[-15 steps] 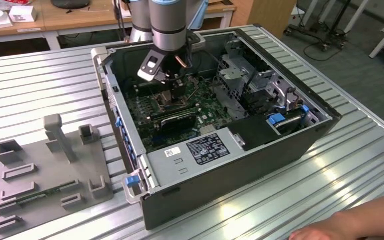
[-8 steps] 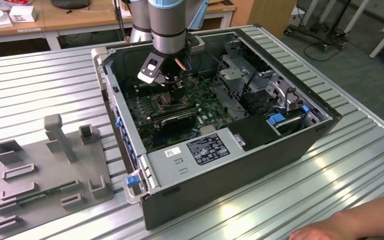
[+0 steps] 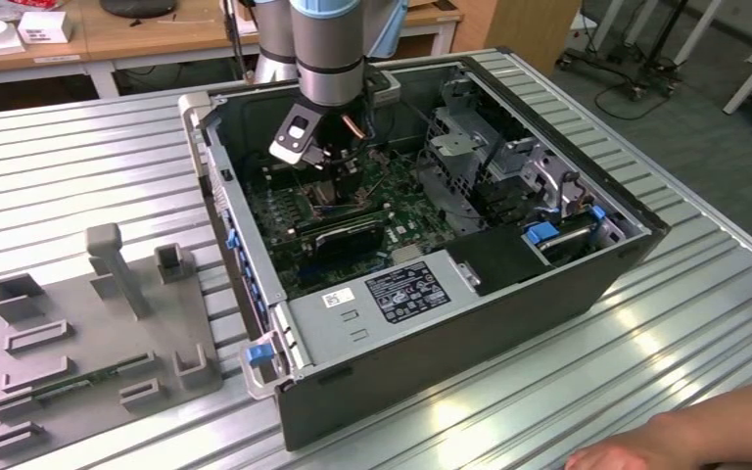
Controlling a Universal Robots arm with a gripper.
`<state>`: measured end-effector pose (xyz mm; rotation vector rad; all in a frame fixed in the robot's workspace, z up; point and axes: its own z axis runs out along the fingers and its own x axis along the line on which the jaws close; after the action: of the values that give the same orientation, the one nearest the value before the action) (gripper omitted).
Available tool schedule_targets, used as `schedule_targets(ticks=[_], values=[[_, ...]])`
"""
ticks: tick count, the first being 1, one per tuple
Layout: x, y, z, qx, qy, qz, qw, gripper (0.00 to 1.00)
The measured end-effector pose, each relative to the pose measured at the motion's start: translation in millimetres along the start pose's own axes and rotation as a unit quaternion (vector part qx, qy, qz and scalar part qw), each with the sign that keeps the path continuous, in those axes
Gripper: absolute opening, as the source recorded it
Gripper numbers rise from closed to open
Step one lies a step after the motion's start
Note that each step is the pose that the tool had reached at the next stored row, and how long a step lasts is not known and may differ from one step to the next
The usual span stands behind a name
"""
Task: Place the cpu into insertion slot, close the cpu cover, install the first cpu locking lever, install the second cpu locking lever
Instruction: 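Place the cpu into insertion slot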
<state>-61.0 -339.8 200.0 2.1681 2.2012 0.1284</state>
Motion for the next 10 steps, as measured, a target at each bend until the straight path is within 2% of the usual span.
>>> schedule_targets(ticks=[10], values=[[-2.1, -1.1, 5.2, 0.0001, -0.0003, 0.0, 1.0, 0.54]])
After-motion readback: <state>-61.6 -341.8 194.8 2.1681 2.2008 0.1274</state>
